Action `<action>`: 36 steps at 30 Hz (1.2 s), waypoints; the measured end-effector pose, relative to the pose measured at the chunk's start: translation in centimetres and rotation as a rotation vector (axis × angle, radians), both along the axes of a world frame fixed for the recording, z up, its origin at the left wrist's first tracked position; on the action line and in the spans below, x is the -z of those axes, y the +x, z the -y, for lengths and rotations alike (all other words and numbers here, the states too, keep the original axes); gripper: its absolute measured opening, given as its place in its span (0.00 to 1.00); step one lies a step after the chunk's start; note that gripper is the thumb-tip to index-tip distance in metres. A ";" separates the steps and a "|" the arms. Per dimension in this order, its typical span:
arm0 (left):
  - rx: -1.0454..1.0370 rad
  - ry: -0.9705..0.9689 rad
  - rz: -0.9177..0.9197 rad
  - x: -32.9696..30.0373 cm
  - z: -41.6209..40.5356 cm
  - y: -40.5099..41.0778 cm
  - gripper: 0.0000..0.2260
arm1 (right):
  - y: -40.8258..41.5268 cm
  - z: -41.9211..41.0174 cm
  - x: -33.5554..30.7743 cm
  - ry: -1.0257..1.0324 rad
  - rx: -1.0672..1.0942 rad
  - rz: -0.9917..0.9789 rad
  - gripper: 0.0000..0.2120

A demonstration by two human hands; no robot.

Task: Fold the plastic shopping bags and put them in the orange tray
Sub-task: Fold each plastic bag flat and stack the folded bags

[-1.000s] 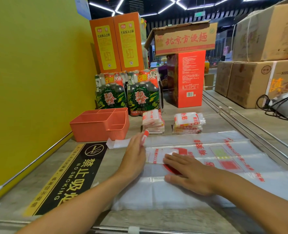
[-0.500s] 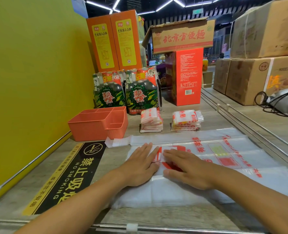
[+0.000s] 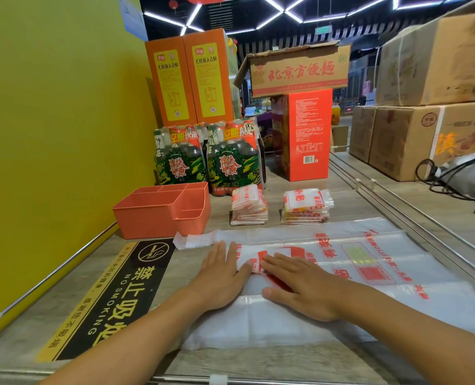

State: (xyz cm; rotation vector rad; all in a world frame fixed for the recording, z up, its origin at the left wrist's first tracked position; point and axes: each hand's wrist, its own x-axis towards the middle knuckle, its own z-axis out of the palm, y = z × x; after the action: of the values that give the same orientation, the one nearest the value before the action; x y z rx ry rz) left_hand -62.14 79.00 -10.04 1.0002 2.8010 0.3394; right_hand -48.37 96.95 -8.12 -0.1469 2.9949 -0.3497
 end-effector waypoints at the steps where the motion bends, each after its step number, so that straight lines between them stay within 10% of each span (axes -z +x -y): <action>1: -0.015 0.040 0.006 -0.1 0.1 0.0 0.33 | -0.1 0.0 0.2 0.006 0.003 -0.005 0.34; 7: -0.085 0.614 0.126 -0.7 -0.5 -0.2 0.27 | 0.0 0.1 0.1 0.004 0.010 0.015 0.33; 14: -0.240 0.521 0.131 -0.5 -0.4 -0.4 0.33 | -0.2 0.0 0.4 0.005 0.015 0.015 0.33; 22: -0.226 1.108 0.595 -1.6 -1.3 0.9 0.19 | -0.1 0.0 0.3 -0.034 0.010 0.024 0.34; 31: -0.316 0.951 0.208 -1.7 -2.1 1.4 0.14 | -0.3 -0.5 0.4 -0.051 -0.035 0.003 0.34; 36: -0.008 0.767 0.053 -1.6 -0.6 1.5 0.25 | -0.3 -0.7 0.6 -0.040 -0.048 -0.024 0.33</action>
State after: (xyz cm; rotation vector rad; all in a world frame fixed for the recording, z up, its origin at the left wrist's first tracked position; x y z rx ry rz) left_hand -60.67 79.56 -8.40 1.0577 2.6375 1.4843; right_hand -48.70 97.60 -8.77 -0.2276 3.0029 -0.4051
